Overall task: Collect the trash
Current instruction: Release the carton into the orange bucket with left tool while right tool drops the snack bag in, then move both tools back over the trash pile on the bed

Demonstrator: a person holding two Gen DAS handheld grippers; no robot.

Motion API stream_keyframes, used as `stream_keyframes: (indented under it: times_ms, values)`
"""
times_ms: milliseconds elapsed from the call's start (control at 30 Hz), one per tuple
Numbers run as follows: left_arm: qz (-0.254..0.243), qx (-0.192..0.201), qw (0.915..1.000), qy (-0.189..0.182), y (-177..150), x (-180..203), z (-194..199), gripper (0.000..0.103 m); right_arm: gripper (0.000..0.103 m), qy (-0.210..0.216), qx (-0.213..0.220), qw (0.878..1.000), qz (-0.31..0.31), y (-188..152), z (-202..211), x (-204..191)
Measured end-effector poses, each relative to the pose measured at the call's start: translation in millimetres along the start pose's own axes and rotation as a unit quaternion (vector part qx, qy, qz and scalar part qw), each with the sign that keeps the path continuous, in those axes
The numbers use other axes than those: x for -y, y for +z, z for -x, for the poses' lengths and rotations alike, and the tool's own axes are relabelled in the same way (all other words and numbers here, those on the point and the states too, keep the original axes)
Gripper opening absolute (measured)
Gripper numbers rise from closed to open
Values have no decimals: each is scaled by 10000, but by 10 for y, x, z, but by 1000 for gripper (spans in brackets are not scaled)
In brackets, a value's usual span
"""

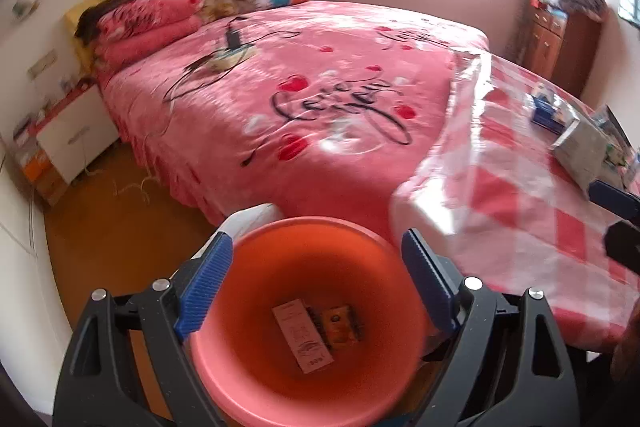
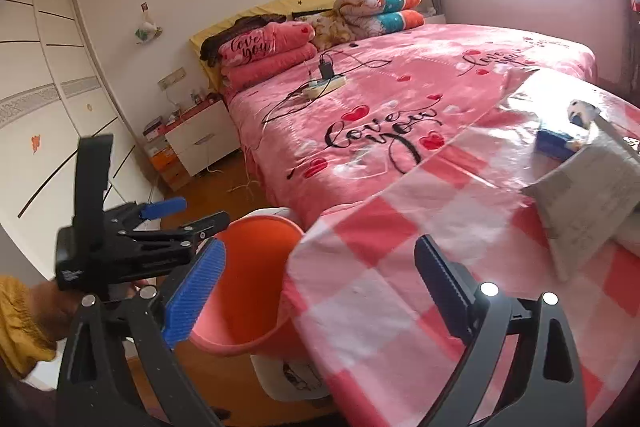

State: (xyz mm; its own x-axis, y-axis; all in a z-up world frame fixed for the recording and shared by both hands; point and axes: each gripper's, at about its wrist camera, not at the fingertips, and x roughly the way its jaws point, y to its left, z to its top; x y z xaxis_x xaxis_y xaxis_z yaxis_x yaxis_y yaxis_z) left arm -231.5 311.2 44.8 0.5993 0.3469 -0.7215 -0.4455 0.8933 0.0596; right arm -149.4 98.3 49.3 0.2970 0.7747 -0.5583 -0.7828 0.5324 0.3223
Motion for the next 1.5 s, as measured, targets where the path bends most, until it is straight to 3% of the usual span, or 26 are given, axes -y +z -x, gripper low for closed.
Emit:
stream_keyframes:
  times_ms: [200, 433, 567, 700, 833, 1033, 1200, 1367, 1500]
  values:
    - [-406, 131, 9991, 18, 267, 574, 131, 87, 95, -238, 284, 9989, -296, -15, 332, 327]
    - [-673, 31, 9968, -430, 336, 1062, 149, 87, 96, -825, 786, 9900, -832, -49, 808, 763]
    - [-1095, 281, 9915, -642, 377, 1360, 185, 87, 96, -1333, 923, 9819, -977, -94, 995, 948]
    - [-1502, 422, 9794, -1280, 504, 1755, 246, 87, 96, -1863, 1242, 9667, -1236, -145, 1231, 1120]
    - [-1912, 491, 9642, -1771, 580, 2193, 232, 86, 96, -2543, 1620, 9406, -1562, -206, 1548, 1372]
    - [-2453, 509, 9423, -2223, 618, 2789, 114, 86, 96, -3045, 1499, 9176, -2068, -318, 1730, 1953]
    - [-2845, 406, 9292, -2323, 668, 3129, -74, 86, 96, -3074, 1231, 9067, -2611, -474, 1790, 2495]
    - [-3056, 239, 9234, -2309, 709, 3252, -281, 86, 96, -2467, 1233, 9133, -2997, -534, 1771, 2793]
    - [-3244, 74, 9190, -2239, 731, 3297, -475, 86, 96, -2451, 1174, 9182, -2880, -490, 1688, 2813]
